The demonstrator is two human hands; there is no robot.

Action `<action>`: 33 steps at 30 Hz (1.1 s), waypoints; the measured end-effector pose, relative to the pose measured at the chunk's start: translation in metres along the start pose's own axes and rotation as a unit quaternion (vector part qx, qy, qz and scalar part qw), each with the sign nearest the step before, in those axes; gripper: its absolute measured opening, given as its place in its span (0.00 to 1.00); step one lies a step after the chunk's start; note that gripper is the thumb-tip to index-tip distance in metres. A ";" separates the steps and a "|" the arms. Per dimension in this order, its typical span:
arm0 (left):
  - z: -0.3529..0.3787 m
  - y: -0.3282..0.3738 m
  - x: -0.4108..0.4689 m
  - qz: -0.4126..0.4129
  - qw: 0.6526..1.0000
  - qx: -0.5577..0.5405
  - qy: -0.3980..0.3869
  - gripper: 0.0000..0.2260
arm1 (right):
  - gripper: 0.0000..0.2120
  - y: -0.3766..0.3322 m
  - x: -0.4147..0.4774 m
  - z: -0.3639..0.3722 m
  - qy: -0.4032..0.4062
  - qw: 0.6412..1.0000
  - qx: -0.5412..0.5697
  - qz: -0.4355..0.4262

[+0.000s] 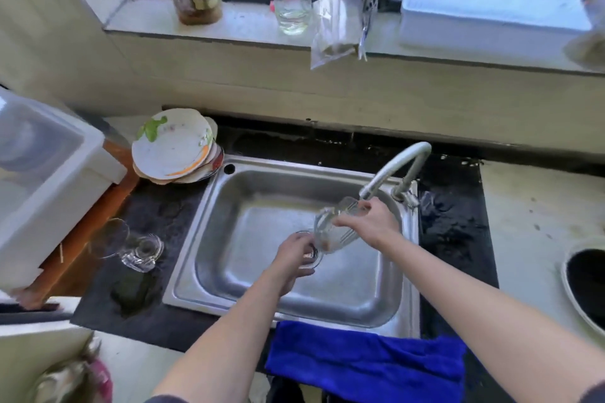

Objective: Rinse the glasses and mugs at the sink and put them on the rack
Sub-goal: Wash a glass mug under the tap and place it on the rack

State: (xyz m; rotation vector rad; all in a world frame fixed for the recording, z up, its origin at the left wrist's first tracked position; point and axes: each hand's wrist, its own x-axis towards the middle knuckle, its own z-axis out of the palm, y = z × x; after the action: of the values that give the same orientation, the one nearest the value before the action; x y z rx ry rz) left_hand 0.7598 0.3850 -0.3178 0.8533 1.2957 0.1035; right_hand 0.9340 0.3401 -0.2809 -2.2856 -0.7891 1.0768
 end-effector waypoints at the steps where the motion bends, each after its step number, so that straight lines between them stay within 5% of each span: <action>1: 0.005 0.001 0.000 -0.011 0.999 -0.037 -0.013 0.12 | 0.37 0.000 0.001 -0.003 -0.007 1.000 0.026 0.001; 6: 0.021 0.009 0.006 -0.001 0.973 -0.228 -0.017 0.16 | 0.29 -0.003 -0.001 -0.010 -0.059 0.992 0.109 0.022; 10: 0.023 0.024 0.015 -0.004 0.977 -0.211 0.003 0.15 | 0.27 -0.006 -0.006 -0.019 -0.115 0.986 0.119 0.020; 15: 0.018 0.029 0.020 -0.044 0.985 -0.158 -0.056 0.14 | 0.34 -0.014 -0.003 -0.022 -0.126 0.980 0.098 -0.116; 20: 0.016 0.026 0.034 -0.016 0.989 -0.140 -0.040 0.12 | 0.13 -0.024 -0.007 -0.021 -0.122 0.981 0.142 -0.042; 21: 0.015 0.028 0.036 -0.010 0.990 -0.139 -0.036 0.11 | 0.14 -0.022 -0.008 -0.022 -0.138 0.978 0.154 -0.035; 25: 0.007 0.035 0.036 -0.052 0.990 -0.094 -0.092 0.11 | 0.45 -0.009 -0.003 -0.026 -0.173 0.975 0.014 -0.139; 28: 0.004 0.038 0.037 -0.055 0.987 -0.079 -0.128 0.11 | 0.35 -0.009 -0.002 -0.027 -0.127 0.978 -0.008 -0.165; 30: 0.004 0.040 0.037 -0.036 0.984 -0.120 -0.130 0.11 | 0.22 -0.014 -0.002 -0.024 -0.083 0.988 0.041 -0.126; 33: 0.002 0.041 0.040 -0.004 0.984 -0.130 -0.125 0.12 | 0.17 -0.019 -0.003 -0.026 -0.076 0.989 0.103 -0.068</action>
State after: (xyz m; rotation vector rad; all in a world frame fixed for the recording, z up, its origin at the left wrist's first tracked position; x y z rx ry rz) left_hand 0.7897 0.4334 -0.3243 0.6157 1.0242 0.1508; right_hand 0.9474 0.3469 -0.2525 -1.9663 -0.8381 1.2201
